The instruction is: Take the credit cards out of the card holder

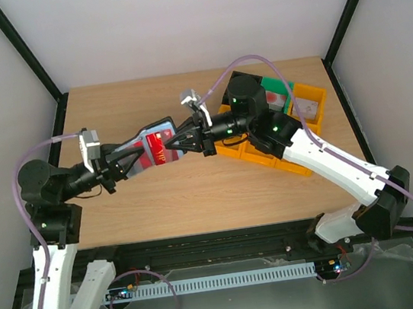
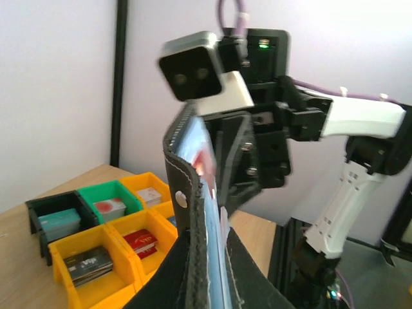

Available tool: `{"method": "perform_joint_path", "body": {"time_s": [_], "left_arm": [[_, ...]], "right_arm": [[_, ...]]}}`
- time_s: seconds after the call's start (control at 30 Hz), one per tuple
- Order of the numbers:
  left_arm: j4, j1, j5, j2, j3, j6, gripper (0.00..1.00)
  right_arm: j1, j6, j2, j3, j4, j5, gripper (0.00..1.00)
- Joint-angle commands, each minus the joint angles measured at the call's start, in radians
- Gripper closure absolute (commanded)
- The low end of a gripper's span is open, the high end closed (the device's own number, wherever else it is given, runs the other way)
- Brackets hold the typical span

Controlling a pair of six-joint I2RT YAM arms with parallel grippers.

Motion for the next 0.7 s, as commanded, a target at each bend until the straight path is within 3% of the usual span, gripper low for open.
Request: {"method": "perform_joint_path", "body": {"time_s": [0.0, 0.07, 0.1, 0.23, 0.37, 0.47, 0.57, 0.6, 0.67], "left_arm": [[0.0, 0.008, -0.104, -0.011, -0.004, -0.046, 0.83], [-0.061, 0.018, -0.249, -0.008, -0.013, -0.075, 0.42], [-0.084, 0.027, -0.328, -0.007, -0.018, -0.093, 0.32], [-0.108, 0.069, -0.536, -0.002, -0.028, -0.115, 0.16], [-0.093, 0.103, -0.638, -0.011, -0.022, -0.135, 0.13], [-0.038, 0.108, -0.58, -0.034, -0.04, -0.115, 0.19], [0.122, 0.101, -0.334, -0.057, -0.11, -0.188, 0.36], [0.16, 0.085, -0.272, -0.06, -0.139, -0.233, 0.37], [0.135, 0.037, -0.239, -0.055, -0.168, -0.255, 0.43]], "right_arm": [[-0.006, 0.052, -0.012, 0.035, 0.055, 0.005, 0.98], [-0.014, 0.064, -0.015, 0.032, 0.052, 0.054, 0.98], [-0.02, 0.071, -0.013, 0.032, 0.043, 0.109, 0.98], [-0.041, 0.079, 0.032, 0.088, -0.12, 0.346, 0.98], [-0.04, 0.087, 0.124, 0.199, -0.314, 0.584, 0.98], [-0.025, 0.079, 0.177, 0.279, -0.4, 0.671, 0.98], [0.015, 0.051, 0.192, 0.29, -0.376, 0.607, 0.98], [0.026, 0.051, 0.19, 0.28, -0.344, 0.555, 0.98], [0.052, 0.051, 0.184, 0.259, -0.263, 0.459, 0.98]]}}
